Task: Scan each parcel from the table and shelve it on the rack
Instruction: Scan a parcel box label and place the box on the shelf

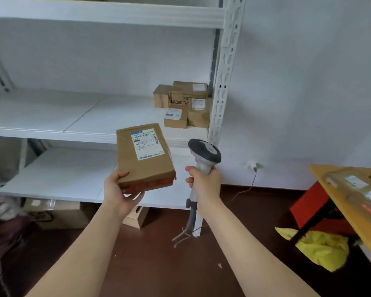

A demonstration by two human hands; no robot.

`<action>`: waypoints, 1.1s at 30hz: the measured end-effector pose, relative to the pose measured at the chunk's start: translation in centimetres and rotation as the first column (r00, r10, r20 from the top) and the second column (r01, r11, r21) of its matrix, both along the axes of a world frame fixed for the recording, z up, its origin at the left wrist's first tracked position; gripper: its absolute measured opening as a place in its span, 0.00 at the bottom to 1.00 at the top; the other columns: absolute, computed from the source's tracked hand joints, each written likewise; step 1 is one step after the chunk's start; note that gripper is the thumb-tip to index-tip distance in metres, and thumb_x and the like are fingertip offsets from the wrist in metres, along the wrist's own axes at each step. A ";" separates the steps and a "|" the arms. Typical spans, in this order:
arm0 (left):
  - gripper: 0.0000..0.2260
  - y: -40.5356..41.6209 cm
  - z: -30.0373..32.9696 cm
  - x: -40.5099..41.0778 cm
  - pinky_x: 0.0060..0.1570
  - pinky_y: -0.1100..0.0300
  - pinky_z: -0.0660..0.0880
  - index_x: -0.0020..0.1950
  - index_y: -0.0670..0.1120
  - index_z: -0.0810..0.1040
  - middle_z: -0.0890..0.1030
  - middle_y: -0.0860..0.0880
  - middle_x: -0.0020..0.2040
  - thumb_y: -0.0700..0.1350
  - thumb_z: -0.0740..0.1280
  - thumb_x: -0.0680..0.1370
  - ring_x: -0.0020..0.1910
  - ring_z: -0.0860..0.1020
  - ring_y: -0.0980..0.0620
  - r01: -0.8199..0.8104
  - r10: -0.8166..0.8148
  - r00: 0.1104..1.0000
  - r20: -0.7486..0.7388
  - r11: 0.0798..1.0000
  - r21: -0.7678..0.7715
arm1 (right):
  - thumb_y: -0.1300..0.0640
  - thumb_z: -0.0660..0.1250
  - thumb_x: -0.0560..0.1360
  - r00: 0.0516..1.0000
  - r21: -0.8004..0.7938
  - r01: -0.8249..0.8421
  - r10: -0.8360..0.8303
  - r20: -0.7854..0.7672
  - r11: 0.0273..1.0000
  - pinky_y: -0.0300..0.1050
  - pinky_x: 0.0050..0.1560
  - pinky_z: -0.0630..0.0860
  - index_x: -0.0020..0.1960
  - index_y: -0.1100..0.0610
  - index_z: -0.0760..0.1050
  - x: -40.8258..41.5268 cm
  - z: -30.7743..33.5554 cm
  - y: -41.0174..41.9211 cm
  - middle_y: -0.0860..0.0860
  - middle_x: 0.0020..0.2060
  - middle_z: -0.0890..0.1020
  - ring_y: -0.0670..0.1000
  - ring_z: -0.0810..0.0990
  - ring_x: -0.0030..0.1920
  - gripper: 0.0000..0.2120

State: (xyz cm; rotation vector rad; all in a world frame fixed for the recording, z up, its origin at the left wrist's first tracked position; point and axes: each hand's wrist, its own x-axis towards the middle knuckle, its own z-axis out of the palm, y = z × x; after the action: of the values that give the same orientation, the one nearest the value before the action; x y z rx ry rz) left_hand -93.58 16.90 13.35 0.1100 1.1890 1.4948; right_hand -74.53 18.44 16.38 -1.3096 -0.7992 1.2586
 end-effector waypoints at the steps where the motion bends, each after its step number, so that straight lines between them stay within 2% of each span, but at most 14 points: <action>1: 0.07 1.0 -0.1 -0.9 0.55 0.48 0.77 0.46 0.47 0.76 0.73 0.45 0.45 0.46 0.67 0.69 0.44 0.75 0.46 -0.013 0.013 1.000 0.003 1.000 -0.001 | 0.62 0.72 0.74 1.000 0.009 -0.019 0.019 0.016 1.000 0.35 0.32 0.75 0.51 0.52 0.76 -1.2 0.1 1.1 0.51 0.40 0.82 0.43 0.79 0.29 0.09; 5: 0.08 7.2 0.0 -4.4 0.55 0.52 0.76 0.48 0.45 0.75 0.72 0.46 0.44 0.48 0.68 0.73 0.41 0.75 0.48 -0.032 0.030 0.997 -0.071 0.999 -0.026 | 0.61 0.71 0.75 0.996 0.045 -0.069 0.066 0.060 0.997 0.35 0.33 0.75 0.44 0.49 0.72 -5.4 0.4 7.0 0.50 0.37 0.80 0.42 0.79 0.29 0.11; 7: 0.13 11.4 0.1 -6.1 0.48 0.56 0.76 0.55 0.45 0.75 0.74 0.46 0.45 0.48 0.68 0.73 0.40 0.74 0.50 -0.014 0.012 0.987 -0.161 1.000 -0.011 | 0.63 0.70 0.75 0.995 0.054 -0.086 0.082 0.060 0.995 0.32 0.30 0.75 0.46 0.53 0.74 -7.1 0.5 10.7 0.51 0.36 0.80 0.40 0.78 0.25 0.07; 9: 0.22 16.0 0.3 -7.9 0.44 0.57 0.75 0.64 0.45 0.73 0.75 0.47 0.46 0.49 0.70 0.71 0.40 0.75 0.50 -0.006 0.007 0.974 -0.226 1.000 0.008 | 0.64 0.69 0.75 0.994 0.063 -0.103 0.100 0.051 0.993 0.31 0.27 0.73 0.49 0.57 0.76 -8.7 0.4 14.8 0.52 0.35 0.79 0.40 0.76 0.23 0.05; 11: 0.26 20.7 0.4 -9.5 0.43 0.56 0.74 0.67 0.45 0.70 0.75 0.46 0.47 0.49 0.71 0.71 0.41 0.75 0.49 -0.007 0.009 0.962 -0.274 1.000 0.006 | 0.65 0.69 0.75 0.994 0.054 -0.101 0.099 0.039 0.993 0.32 0.26 0.72 0.48 0.58 0.75 -10.2 0.4 19.3 0.53 0.35 0.78 0.41 0.75 0.23 0.05; 14: 0.26 26.6 0.3 -11.3 0.44 0.54 0.75 0.67 0.44 0.71 0.74 0.46 0.44 0.50 0.70 0.72 0.40 0.75 0.48 0.017 -0.021 0.965 -0.262 1.000 -0.018 | 0.66 0.69 0.74 0.996 0.017 -0.086 0.086 -0.009 0.996 0.33 0.26 0.72 0.46 0.58 0.73 -12.0 0.6 24.9 0.53 0.35 0.78 0.45 0.75 0.26 0.07; 20: 0.15 35.6 -1.1 -12.9 0.52 0.51 0.79 0.58 0.43 0.75 0.74 0.45 0.44 0.51 0.67 0.77 0.41 0.76 0.48 0.104 -0.134 0.936 -0.325 0.989 -0.106 | 0.65 0.71 0.73 0.998 -0.053 -0.043 0.045 0.033 0.998 0.37 0.29 0.72 0.47 0.59 0.74 -13.9 -0.7 33.0 0.53 0.35 0.77 0.42 0.75 0.23 0.07; 23: 0.16 39.4 -1.8 -13.9 0.47 0.51 0.81 0.60 0.44 0.75 0.78 0.46 0.45 0.54 0.65 0.79 0.44 0.81 0.45 0.144 -0.201 0.895 -0.399 0.975 -0.168 | 0.66 0.71 0.74 0.999 -0.054 0.009 -0.007 0.041 0.998 0.38 0.32 0.73 0.43 0.55 0.73 -14.2 -1.1 35.7 0.51 0.34 0.78 0.44 0.75 0.25 0.09; 27: 0.15 43.3 -1.3 -14.2 0.44 0.55 0.82 0.63 0.44 0.74 0.80 0.44 0.49 0.52 0.64 0.81 0.40 0.83 0.44 0.260 -0.306 0.880 -0.363 0.951 -0.170 | 0.69 0.69 0.73 0.994 -0.067 0.096 -0.092 0.056 0.993 0.38 0.29 0.70 0.42 0.55 0.73 -14.8 -1.3 38.1 0.51 0.30 0.76 0.45 0.72 0.25 0.10; 31: 0.18 46.4 -1.0 -15.6 0.37 0.55 0.83 0.67 0.41 0.72 0.80 0.40 0.54 0.48 0.65 0.81 0.35 0.84 0.44 0.284 -0.329 0.885 -0.330 0.942 -0.176 | 0.69 0.68 0.73 0.986 -0.072 0.161 -0.159 0.041 0.984 0.37 0.29 0.71 0.41 0.54 0.73 -15.7 -1.2 39.6 0.51 0.32 0.77 0.46 0.73 0.26 0.11; 32: 0.22 46.7 -0.9 -16.0 0.35 0.56 0.83 0.70 0.42 0.70 0.78 0.40 0.58 0.51 0.66 0.80 0.34 0.83 0.44 0.273 -0.341 0.853 -0.395 0.937 -0.220 | 0.68 0.68 0.73 0.983 -0.075 0.181 -0.179 0.037 0.981 0.37 0.29 0.71 0.42 0.54 0.73 -16.0 -1.2 39.9 0.51 0.32 0.77 0.45 0.73 0.26 0.10; 33: 0.27 46.8 -0.8 -16.1 0.35 0.56 0.81 0.73 0.44 0.67 0.75 0.40 0.62 0.54 0.67 0.78 0.34 0.82 0.44 0.234 -0.360 0.776 -0.518 0.927 -0.294 | 0.68 0.68 0.74 0.980 -0.072 0.198 -0.196 0.029 0.978 0.37 0.28 0.71 0.42 0.54 0.73 -16.4 -1.2 40.1 0.50 0.32 0.78 0.45 0.73 0.26 0.10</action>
State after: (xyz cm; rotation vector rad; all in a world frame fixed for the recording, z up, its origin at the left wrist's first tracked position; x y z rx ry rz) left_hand -109.66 63.73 12.54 0.6085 1.7106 1.0618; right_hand -90.94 58.56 15.19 -1.4281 -0.6253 1.1269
